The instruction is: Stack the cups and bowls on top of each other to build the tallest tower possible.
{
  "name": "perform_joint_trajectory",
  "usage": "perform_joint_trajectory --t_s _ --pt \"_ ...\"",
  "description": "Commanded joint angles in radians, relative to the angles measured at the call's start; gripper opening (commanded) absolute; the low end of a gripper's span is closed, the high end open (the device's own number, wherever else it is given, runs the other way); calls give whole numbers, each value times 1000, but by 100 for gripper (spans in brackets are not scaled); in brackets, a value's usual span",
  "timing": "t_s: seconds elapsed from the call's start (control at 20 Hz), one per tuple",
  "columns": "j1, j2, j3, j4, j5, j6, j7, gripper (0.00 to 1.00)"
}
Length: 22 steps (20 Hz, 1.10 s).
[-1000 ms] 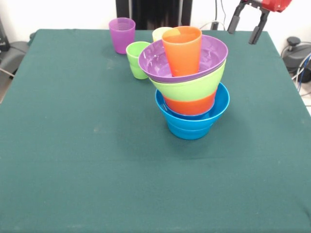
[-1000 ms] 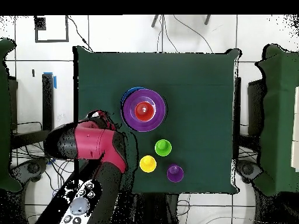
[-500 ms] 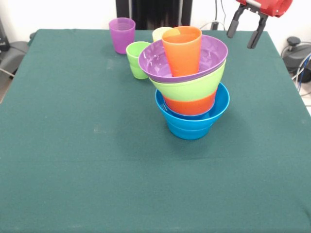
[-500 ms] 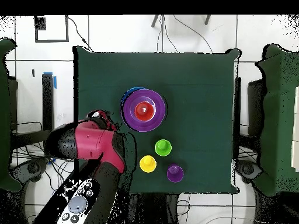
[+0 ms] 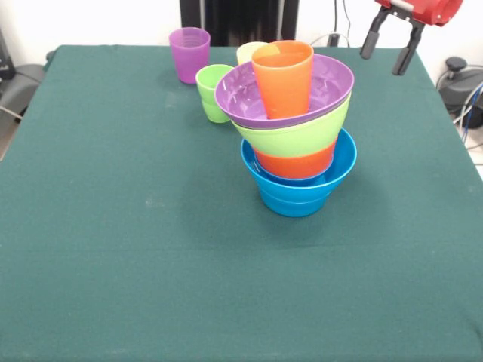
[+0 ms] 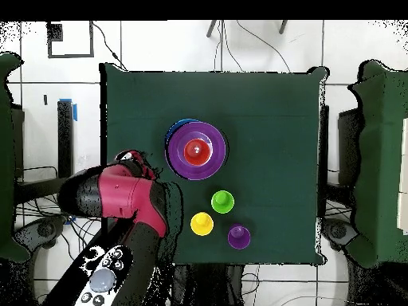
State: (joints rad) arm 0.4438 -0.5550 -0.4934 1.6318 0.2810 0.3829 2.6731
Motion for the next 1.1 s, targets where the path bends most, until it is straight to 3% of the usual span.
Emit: perform_joint_trajectory --t_s 0.05,1.1 --pt "20 36 60 -37 33 -34 161 100" --pt "48 78 57 -42 110 -58 160 100"
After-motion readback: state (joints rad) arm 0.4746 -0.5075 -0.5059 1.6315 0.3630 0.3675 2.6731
